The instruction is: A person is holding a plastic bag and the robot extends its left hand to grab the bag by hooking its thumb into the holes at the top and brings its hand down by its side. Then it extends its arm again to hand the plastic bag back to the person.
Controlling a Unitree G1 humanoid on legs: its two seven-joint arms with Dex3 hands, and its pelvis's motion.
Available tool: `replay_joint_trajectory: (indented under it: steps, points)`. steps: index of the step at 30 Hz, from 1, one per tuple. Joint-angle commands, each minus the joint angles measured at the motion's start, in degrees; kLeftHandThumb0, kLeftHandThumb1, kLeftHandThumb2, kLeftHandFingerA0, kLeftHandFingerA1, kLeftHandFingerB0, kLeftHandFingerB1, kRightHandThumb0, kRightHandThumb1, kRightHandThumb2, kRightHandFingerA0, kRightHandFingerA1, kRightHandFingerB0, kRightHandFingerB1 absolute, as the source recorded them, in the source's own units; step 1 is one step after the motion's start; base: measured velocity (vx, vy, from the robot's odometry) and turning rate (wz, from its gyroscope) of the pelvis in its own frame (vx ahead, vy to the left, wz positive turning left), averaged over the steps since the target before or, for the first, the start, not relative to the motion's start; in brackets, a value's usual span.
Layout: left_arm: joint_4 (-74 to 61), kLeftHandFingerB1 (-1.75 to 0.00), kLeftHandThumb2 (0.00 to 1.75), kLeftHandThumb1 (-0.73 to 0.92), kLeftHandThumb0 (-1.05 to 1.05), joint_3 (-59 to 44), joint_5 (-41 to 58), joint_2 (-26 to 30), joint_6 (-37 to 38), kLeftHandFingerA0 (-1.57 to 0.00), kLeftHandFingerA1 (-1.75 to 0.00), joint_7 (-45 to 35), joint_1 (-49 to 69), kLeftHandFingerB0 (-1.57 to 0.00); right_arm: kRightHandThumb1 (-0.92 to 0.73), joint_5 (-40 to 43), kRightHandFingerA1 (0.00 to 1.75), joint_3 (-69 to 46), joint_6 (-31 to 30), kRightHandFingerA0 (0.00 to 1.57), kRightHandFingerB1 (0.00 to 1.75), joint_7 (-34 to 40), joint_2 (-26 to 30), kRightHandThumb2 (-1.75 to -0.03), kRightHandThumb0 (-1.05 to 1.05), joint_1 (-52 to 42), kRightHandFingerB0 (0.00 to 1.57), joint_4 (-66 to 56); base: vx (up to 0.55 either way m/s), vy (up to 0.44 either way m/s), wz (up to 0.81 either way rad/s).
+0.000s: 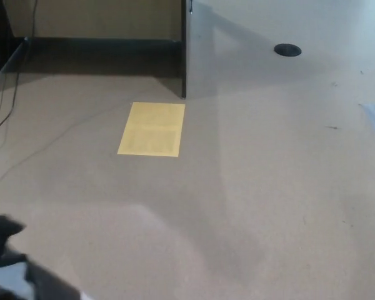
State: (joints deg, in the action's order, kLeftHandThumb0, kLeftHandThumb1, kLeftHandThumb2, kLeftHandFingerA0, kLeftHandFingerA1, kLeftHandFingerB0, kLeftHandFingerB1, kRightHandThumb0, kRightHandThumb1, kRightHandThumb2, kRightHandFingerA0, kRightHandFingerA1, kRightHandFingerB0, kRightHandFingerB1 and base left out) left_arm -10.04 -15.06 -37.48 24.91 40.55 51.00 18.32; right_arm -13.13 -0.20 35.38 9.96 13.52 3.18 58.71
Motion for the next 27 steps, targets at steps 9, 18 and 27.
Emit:
replay_joint_trajectory:
  steps: [9, 18, 27]
  points:
    - [23.6, -1.32, 0.97, 0.61, -0.06, 5.3, -15.7, 4.7, 4.3, -0.80, -1.65, 16.2, -4.4, -0.75, -0.73, 0.4, 0.48, 0.3, 0.0, 0.56, 0.37, -0.2, 0.5, -0.62, -0.53, 0.5, 0.46, 2.2, 0.00, 0.000, 0.00]
    - [22.9, -1.33, 0.86, 0.68, -0.16, 10.7, -20.9, 4.7, 1.8, -1.04, -1.65, 21.7, -10.5, -0.77, -0.75, 0.7, 0.46, 0.5, -1.5, 0.55, 0.38, -1.8, 0.9, -0.63, -0.52, 0.4, 0.51, 1.7, 0.00, 0.000, 0.00]
    - [12.7, -1.23, 0.98, 0.63, -0.17, 11.4, -21.4, 5.3, -1.4, -0.88, -1.64, 15.9, -22.0, -0.77, -0.76, 1.0, 0.46, 0.5, -2.2, 0.57, 0.38, -2.6, 1.0, -0.63, -0.52, 0.4, 0.52, 1.4, 0.00, 0.000, 0.00]
